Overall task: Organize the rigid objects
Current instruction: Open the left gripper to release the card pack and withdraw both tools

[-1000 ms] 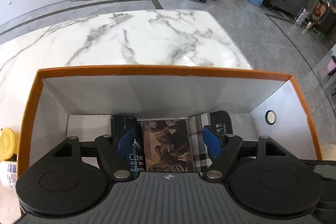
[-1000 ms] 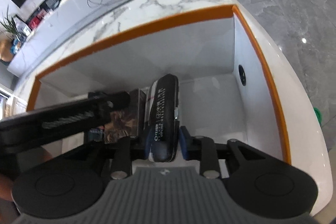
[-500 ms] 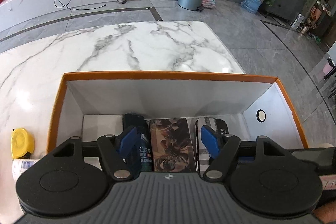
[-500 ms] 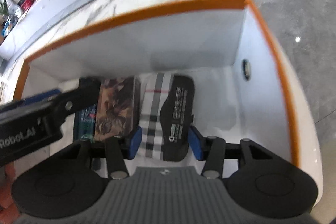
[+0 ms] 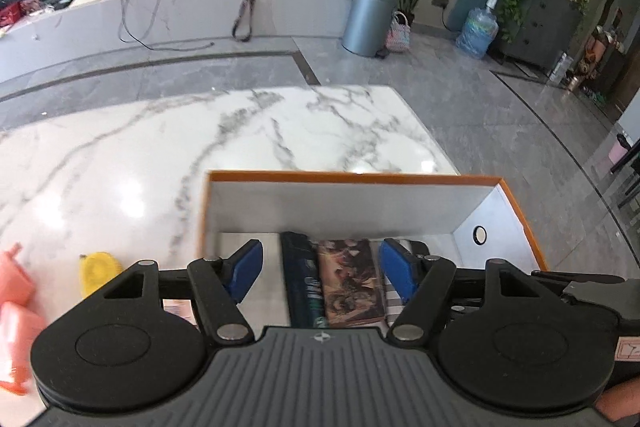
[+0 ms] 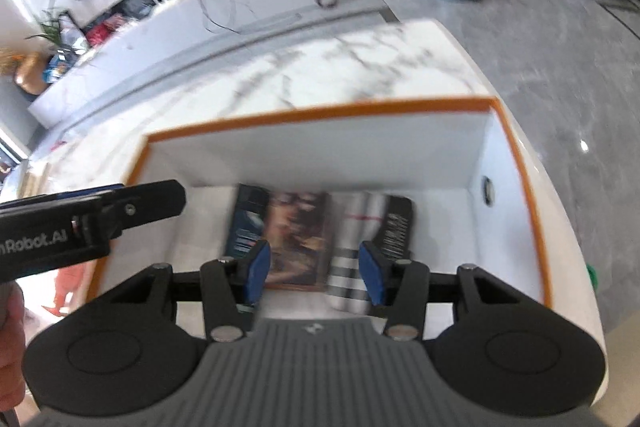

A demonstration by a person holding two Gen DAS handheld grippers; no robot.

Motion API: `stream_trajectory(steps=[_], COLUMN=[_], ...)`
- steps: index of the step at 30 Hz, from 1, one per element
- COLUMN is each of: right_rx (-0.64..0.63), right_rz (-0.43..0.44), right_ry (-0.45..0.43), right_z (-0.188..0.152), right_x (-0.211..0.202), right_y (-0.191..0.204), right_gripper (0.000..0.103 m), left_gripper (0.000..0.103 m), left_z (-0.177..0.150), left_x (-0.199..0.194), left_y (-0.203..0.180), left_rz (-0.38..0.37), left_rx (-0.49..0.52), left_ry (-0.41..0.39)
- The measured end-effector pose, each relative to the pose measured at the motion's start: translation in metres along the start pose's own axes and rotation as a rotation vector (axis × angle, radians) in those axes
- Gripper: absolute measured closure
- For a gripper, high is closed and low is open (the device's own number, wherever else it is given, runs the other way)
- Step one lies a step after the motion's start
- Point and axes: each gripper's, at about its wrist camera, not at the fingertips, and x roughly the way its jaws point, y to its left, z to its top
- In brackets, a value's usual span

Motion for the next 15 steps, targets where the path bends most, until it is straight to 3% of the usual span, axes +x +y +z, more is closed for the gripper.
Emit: stream_trajectory(steps=[9,15], right_rx=[-0.156,-0.277], right_rz=[0.161,0.228], right_ry=[-0.148,-0.14], right_z=[-0.016,-0.032], right_x=[-0.033,-0.028], right_y=[0.074,0.126], right_gripper=[0.053,0.052], left_gripper=[0.024,0.024], left_z=[-0.017,-0.032], left_x=[-0.059,-0.077], left_y=[0.045,0.083], left_rz=[0.069,0.107], left_rx=[-0.06,-0.116], left_ry=[-0.128,-0.158])
